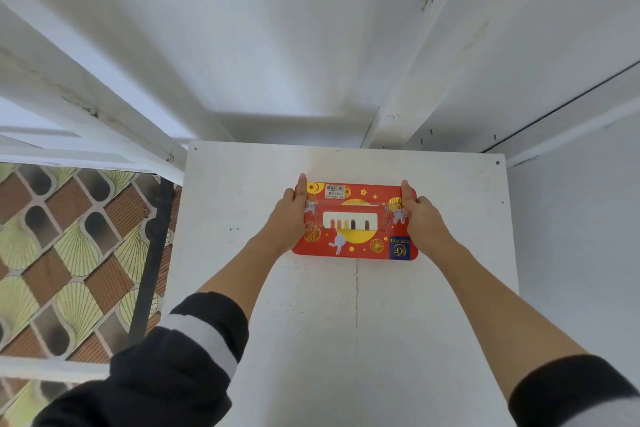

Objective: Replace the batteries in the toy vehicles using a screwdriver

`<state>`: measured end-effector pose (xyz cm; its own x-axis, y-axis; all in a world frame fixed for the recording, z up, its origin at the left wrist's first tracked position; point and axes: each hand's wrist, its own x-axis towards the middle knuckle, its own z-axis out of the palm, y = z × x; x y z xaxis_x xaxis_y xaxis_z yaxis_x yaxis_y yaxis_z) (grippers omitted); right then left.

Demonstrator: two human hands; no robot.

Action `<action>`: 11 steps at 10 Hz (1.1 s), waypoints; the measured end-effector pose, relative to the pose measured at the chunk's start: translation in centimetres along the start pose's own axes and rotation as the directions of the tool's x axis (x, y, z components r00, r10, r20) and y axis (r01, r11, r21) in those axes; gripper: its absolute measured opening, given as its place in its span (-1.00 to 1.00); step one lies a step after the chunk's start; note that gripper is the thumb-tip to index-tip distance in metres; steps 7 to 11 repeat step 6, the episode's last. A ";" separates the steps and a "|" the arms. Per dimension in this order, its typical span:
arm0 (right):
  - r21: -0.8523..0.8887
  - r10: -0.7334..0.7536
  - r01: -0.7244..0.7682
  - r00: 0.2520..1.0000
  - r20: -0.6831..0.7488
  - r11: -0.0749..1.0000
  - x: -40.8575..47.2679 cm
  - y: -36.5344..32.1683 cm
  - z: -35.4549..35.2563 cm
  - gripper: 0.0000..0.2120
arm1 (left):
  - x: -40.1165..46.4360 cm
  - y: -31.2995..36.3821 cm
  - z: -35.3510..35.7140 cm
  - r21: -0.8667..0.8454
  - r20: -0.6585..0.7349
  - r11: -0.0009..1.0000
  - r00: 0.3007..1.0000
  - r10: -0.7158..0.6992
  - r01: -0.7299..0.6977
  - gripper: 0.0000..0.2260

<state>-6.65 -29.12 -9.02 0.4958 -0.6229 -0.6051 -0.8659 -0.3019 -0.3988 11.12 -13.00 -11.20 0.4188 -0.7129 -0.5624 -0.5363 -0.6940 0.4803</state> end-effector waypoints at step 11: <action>-0.067 -0.330 0.324 0.902 -0.280 0.944 -14.2 -4.6 -14.1 -0.80 | -12.0 1.9 -8.3 -0.100 -0.339 0.992 0.940 0.039 -0.077 -0.62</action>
